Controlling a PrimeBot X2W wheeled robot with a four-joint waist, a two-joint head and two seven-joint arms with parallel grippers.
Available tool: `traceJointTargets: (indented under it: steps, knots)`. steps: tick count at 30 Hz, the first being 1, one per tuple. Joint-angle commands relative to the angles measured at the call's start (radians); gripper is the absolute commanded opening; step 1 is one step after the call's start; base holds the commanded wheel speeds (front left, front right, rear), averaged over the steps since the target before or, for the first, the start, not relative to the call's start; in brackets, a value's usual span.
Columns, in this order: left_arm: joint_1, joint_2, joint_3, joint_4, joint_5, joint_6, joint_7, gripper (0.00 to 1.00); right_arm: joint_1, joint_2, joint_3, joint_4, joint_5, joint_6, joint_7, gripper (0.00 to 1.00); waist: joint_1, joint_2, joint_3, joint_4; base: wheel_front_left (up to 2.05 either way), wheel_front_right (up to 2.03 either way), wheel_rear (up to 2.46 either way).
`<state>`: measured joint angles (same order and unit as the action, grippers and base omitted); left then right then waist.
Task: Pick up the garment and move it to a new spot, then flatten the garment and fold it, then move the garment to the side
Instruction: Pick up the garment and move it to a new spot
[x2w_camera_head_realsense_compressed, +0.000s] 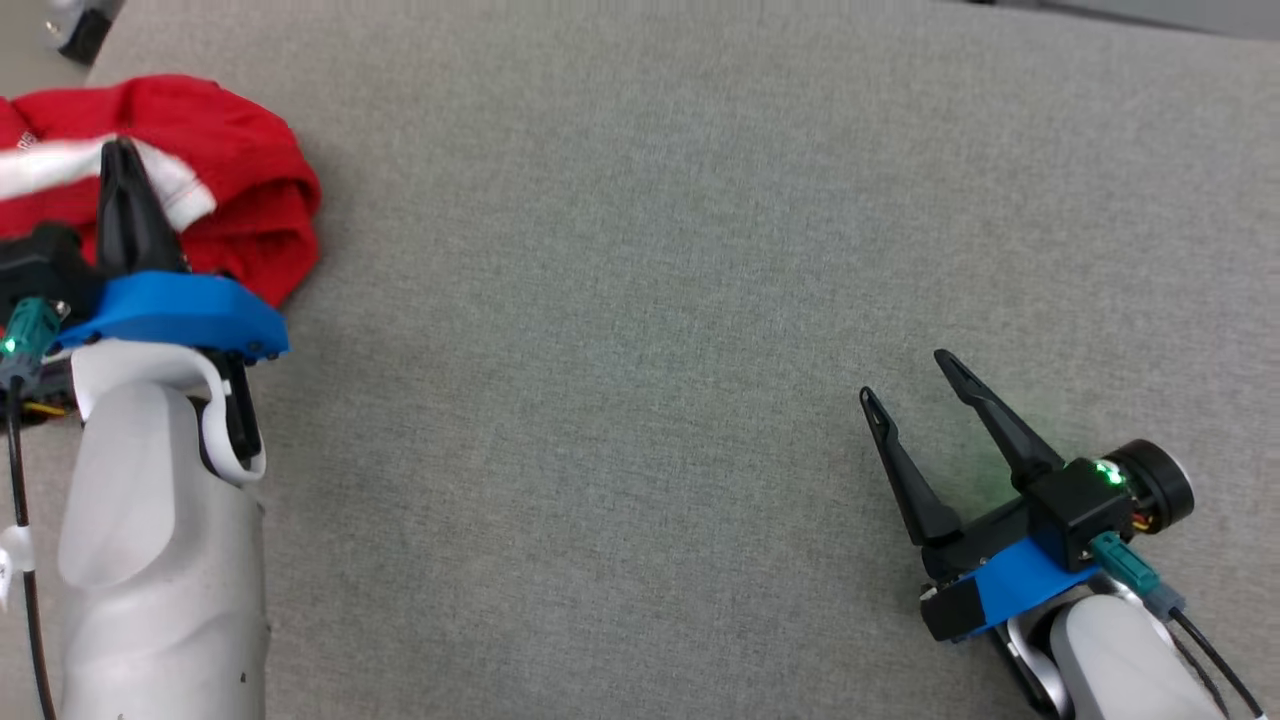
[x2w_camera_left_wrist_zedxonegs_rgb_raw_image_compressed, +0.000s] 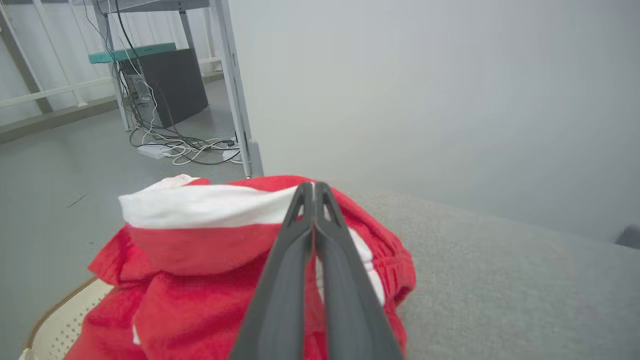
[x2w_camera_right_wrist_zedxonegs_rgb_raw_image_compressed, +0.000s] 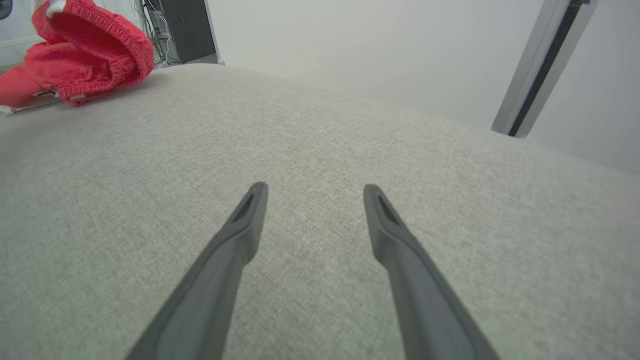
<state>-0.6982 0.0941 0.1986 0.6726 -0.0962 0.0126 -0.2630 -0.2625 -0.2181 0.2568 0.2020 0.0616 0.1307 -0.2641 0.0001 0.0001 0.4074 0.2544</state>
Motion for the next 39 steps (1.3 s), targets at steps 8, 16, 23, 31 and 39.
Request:
traceJointTargets:
  steps: [8, 16, 23, 31, 39]
  knots:
    - [0.013, -0.024, -0.088, -0.162, 0.036, -0.070, -0.003, 0.00, 0.045, 0.079, -0.021, 0.035, 0.009, 0.000, -0.001, 1.00, -0.0001, -0.0001, -0.143, -0.093, 0.00, 0.00, 0.00]
    - [0.053, -0.044, -0.226, -0.200, 0.011, -0.113, -0.003, 0.00, 0.068, 0.127, -0.034, 0.055, 0.012, 0.000, -0.001, 1.00, -0.0001, -0.0001, -0.215, -0.259, 0.00, 0.00, 0.00]
    - [0.106, -0.044, -0.512, -0.216, -0.164, -0.100, -0.003, 0.00, 0.076, 0.146, -0.023, 0.065, 0.015, 0.000, -0.001, 1.00, -0.0001, -0.0001, -0.231, -0.412, 0.00, 0.00, 0.00]
    - [0.090, -0.043, -0.820, -0.253, -0.328, -0.019, -0.003, 0.00, 0.062, 0.158, -0.017, 0.064, 0.021, 0.000, -0.001, 1.00, -0.0001, -0.0001, -0.218, -0.544, 0.00, 0.00, 0.00]
    - [0.096, -0.042, -0.963, -0.225, -0.411, 0.037, -0.003, 0.00, 0.063, 0.165, -0.021, 0.062, 0.026, 0.000, -0.001, 1.00, -0.0001, -0.0001, -0.209, -0.571, 0.00, 0.00, 0.00]
